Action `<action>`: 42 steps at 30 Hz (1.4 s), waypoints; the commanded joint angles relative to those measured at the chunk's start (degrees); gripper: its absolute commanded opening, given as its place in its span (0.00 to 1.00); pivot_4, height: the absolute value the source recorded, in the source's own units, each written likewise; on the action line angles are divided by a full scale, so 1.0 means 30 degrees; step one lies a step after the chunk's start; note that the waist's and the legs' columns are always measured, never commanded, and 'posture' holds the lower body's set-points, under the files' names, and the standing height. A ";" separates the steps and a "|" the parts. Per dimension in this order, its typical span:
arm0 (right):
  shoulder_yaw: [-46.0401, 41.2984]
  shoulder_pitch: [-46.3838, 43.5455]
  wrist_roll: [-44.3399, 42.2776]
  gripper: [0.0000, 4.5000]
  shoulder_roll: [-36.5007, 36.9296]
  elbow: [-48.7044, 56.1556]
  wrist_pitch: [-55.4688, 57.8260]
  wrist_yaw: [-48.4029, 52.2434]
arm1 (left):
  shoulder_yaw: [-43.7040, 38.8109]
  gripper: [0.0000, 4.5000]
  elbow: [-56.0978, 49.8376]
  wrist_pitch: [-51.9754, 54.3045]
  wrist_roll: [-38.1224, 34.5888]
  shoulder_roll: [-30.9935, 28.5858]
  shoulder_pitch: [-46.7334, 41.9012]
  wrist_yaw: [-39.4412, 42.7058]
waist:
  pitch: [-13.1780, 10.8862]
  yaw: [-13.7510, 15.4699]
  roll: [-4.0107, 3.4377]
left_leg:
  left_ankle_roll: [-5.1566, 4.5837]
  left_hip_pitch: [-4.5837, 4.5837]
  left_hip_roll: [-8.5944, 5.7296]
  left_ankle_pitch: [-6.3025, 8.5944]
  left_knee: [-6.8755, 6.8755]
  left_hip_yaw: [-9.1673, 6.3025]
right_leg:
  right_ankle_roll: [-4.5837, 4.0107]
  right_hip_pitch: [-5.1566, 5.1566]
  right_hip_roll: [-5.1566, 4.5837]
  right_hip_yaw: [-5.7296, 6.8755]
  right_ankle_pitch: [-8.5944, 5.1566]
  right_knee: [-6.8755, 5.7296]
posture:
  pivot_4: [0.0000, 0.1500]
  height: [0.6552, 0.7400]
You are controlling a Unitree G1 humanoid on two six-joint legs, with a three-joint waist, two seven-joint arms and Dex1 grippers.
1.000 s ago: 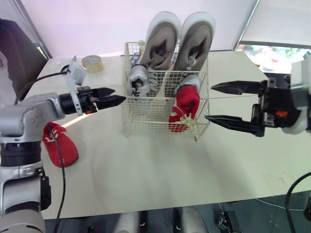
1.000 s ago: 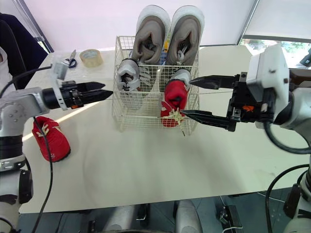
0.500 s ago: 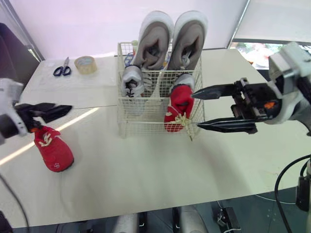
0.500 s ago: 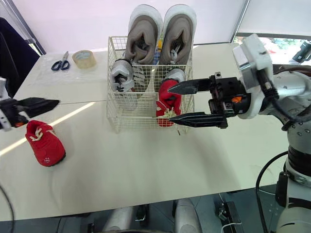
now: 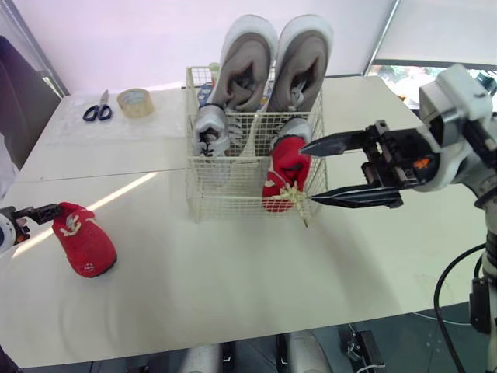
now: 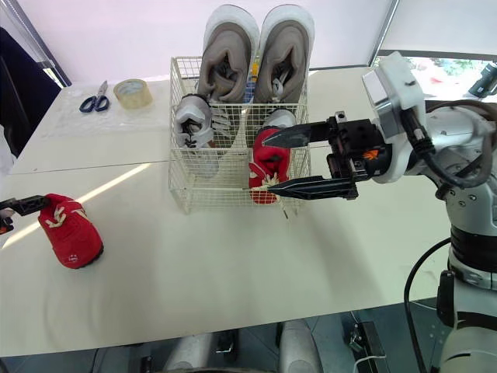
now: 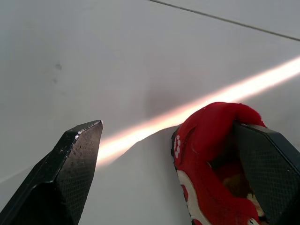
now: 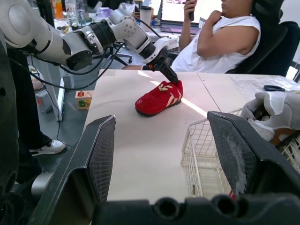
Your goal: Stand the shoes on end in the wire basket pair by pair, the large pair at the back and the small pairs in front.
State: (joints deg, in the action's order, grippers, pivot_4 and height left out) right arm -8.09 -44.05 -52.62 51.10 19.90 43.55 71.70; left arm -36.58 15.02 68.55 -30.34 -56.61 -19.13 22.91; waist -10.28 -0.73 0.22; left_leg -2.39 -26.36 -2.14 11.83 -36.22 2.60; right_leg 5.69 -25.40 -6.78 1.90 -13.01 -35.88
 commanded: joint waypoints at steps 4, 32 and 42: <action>-0.1139 -0.0084 -0.0680 0.75 0.0816 0.0965 0.0326 -0.0902 | 0.1315 1.00 0.2328 -0.1577 0.1176 0.0466 -0.1264 -0.0217 | 0.0002 0.0018 0.0002 | 0.0003 0.0007 0.0001 -0.0002 0.0009 0.0009 | 0.0000 -0.0003 -0.0004 -0.0002 0.0000 -0.0008 | 1.00 1.00; -0.2477 0.0638 -0.1092 0.76 0.2632 0.0794 0.1036 -0.3446 | 0.2643 0.01 -0.6802 -0.3725 -0.4170 0.6467 -1.2864 0.0547 | 0.0038 0.0501 0.0200 | -0.0029 -0.0042 -0.0001 0.0011 -0.0050 0.0094 | 0.0183 0.0072 -0.0062 0.0054 0.0185 0.0190 | 1.00 1.00; -0.3656 0.1494 -0.1734 0.76 0.3425 0.1754 0.1814 -0.4429 | 0.7108 0.01 -1.1394 -0.9545 -0.2542 0.7841 -1.0713 0.3546 | 0.0032 0.0370 0.0172 | -0.0060 0.0019 0.0060 -0.0040 -0.0046 0.0150 | 0.0224 0.0091 0.0021 0.0066 0.0207 0.0138 | 1.00 1.00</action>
State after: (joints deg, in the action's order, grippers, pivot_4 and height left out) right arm -17.06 -39.16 -56.62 60.37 23.66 49.08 58.91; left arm -15.76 -16.51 44.27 -39.81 -31.83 -50.48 32.03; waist -10.18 0.39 0.73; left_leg -2.57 -26.30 -1.96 11.71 -36.41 3.04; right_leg 6.35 -25.11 -6.72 2.10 -12.40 -35.47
